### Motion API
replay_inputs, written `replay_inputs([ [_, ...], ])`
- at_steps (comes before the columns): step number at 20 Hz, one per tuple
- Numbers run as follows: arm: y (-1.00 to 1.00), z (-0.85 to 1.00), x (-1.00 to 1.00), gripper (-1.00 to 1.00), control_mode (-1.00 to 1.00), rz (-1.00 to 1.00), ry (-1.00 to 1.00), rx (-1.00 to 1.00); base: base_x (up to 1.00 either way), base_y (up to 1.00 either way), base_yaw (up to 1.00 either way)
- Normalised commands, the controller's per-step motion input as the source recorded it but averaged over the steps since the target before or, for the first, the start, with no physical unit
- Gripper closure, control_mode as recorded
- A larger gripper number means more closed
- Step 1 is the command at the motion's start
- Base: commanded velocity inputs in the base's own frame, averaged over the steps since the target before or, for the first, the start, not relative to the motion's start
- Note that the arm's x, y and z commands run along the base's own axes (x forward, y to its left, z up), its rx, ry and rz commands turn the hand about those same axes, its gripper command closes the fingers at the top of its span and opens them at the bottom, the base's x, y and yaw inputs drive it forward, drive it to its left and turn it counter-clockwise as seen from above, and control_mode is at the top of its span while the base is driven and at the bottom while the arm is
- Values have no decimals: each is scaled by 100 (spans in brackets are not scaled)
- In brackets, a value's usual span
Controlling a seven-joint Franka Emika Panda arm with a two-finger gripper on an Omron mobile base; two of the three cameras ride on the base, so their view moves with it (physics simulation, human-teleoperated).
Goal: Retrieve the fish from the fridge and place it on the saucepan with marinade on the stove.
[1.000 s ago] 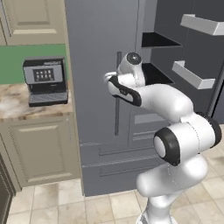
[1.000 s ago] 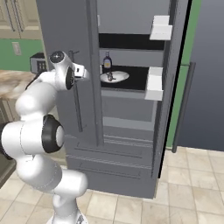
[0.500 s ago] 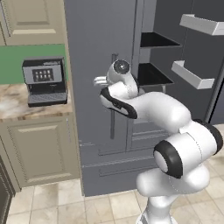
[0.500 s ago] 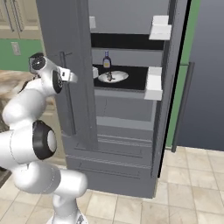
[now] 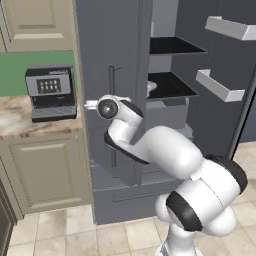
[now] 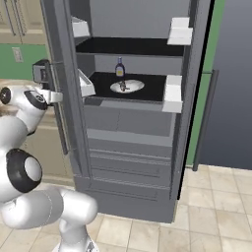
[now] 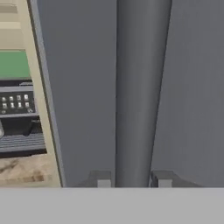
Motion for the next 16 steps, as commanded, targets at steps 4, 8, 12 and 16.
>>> replay_inputs([
  [4,100,0,-22,100,-100,-10,0,0,0,0,0],
  [8,100,0,-11,100,-100,-10,0,-3,0,0,0],
  [12,100,0,-8,100,-100,-8,-4,-7,0,0,0],
  [16,47,1,-60,-100,-100,-14,-16,-7,0,0,0],
])
